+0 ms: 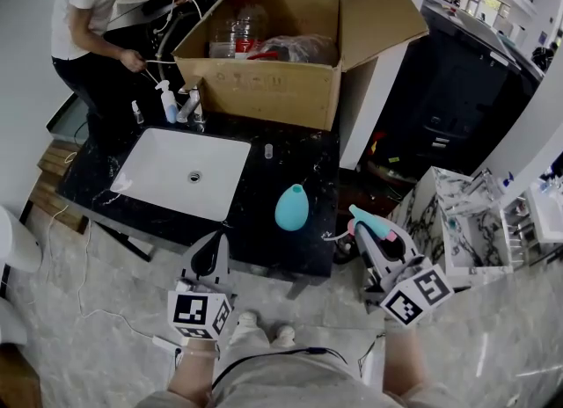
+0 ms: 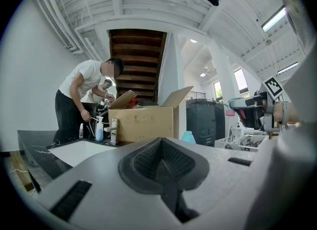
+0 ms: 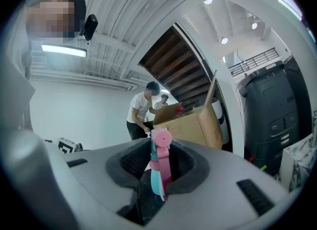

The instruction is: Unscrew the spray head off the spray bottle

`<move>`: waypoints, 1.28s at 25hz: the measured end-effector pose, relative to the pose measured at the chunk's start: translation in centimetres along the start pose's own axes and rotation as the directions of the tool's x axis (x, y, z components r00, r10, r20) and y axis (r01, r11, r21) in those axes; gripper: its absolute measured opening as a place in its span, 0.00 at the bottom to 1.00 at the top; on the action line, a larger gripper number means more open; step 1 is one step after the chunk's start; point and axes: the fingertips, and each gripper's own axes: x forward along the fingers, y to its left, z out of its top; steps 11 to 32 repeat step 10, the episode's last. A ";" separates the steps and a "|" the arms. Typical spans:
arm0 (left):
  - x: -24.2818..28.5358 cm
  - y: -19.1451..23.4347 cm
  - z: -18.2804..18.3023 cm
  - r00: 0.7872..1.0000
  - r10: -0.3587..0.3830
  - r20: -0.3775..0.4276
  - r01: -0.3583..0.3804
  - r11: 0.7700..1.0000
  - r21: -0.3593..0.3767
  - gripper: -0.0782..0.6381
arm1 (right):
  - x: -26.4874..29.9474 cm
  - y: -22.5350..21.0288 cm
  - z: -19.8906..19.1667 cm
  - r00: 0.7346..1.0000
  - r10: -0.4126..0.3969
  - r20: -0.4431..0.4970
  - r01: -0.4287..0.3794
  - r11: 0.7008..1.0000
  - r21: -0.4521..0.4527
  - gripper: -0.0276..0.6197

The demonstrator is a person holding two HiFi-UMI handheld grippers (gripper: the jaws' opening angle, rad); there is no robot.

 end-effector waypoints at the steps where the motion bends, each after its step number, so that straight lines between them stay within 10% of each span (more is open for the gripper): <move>1: 0.0 0.0 0.0 1.000 0.001 0.000 -0.001 1.000 0.000 0.12 | 0.0 0.0 0.0 1.000 0.002 0.000 -0.002 1.000 0.000 0.19; 32: -0.3 -0.4 0.1 1.000 0.010 0.004 -0.010 1.000 0.002 0.12 | -0.4 0.1 0.1 1.000 0.011 0.003 -0.011 1.000 0.002 0.19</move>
